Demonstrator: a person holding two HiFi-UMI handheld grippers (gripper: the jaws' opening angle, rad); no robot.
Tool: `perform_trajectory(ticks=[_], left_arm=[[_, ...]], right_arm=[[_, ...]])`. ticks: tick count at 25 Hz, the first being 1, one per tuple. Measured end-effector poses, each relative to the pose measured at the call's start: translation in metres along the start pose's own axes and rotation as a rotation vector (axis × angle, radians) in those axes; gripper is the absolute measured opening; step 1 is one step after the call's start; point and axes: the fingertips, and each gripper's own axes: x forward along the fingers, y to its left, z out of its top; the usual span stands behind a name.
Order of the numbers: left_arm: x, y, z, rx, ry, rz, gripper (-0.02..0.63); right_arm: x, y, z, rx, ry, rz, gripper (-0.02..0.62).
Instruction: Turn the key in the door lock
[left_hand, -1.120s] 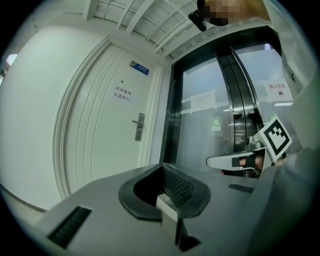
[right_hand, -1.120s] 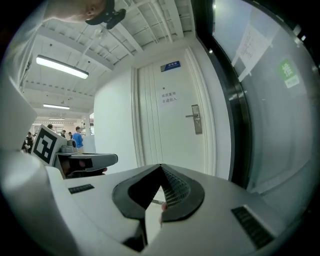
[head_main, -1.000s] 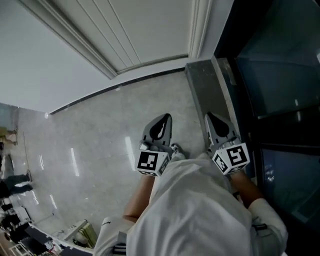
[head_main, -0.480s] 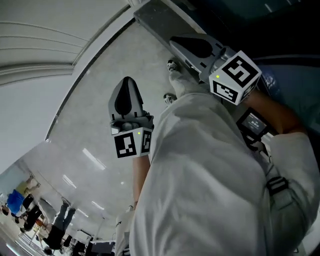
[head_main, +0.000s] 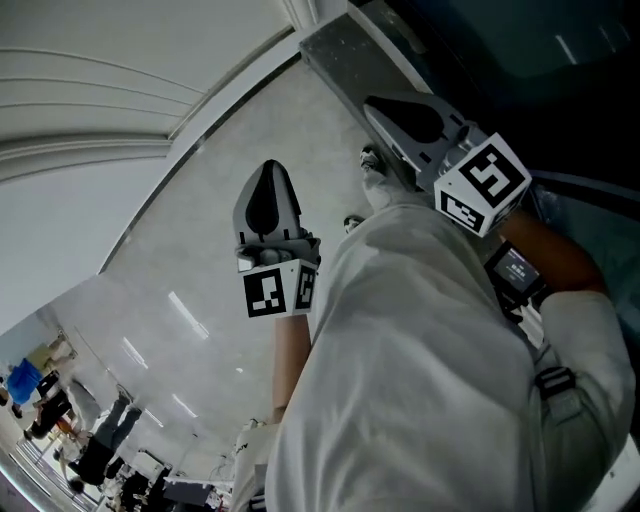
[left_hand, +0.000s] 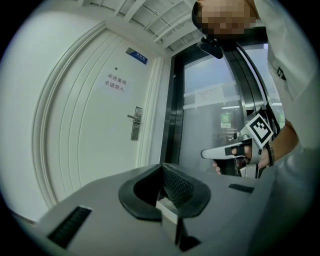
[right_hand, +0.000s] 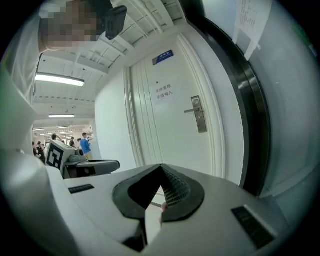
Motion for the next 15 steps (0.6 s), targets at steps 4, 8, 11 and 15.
perform_trajectory(ticks=[4,8,11,15], left_arm=[[0.067,-0.003,-0.007,-0.021,0.020,0.031,0.009],[0.103,0.000,-0.006,-0.020,0.045,0.059,0.009],[0.120,-0.003,0.001,-0.006,0.051,0.092,0.009],[0.143,-0.005,0.009,0.006,0.047,0.139,0.009]], right_arm=[[0.020,-0.071,-0.022,0.064,0.057,-0.035,0.002],[0.040,-0.102,-0.024,0.089,0.065,-0.055,0.002],[0.043,-0.119,-0.018,0.042,0.034,-0.072,0.002],[0.056,-0.145,-0.007,0.023,-0.010,-0.055,0.002]])
